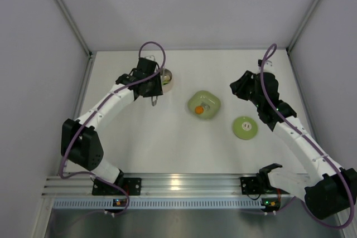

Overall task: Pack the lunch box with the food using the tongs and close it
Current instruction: Place the fake food in the packing box.

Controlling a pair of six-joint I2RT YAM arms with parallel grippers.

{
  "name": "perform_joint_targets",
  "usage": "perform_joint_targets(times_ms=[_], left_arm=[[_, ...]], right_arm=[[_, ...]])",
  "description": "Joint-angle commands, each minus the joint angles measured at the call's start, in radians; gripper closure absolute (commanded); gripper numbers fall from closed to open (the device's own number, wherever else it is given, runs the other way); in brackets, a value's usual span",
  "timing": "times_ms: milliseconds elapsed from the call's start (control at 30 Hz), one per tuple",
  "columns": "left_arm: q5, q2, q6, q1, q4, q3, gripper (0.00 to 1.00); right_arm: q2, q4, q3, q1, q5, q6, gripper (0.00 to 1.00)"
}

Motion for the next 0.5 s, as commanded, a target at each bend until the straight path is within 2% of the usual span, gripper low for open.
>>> perform_joint_targets(times_ms=[0,200,300,467], left_arm=[[0.002,-0.009,-0.012,0.009,0.054,-0.004,0.54],[0.057,-0.026,0.008,0.007,0.071,-0.001,0.54],[0.156,-0.038,0.048,-0.012,0.074,0.022,0.54],[0.142,-0.015,0.117,-0.159,-0.027,0.085,0.54]], right_arm=[[-0.017,0.002,0.018,0.018,0.003,-0.018,0.74],[-0.017,0.002,0.019,0.018,0.003,-0.018,0.74],[-0.017,0.004,0.019,0.017,0.003,-0.018,0.74],[-0.016,0.007,0.013,0.017,0.000,-0.012,0.74]])
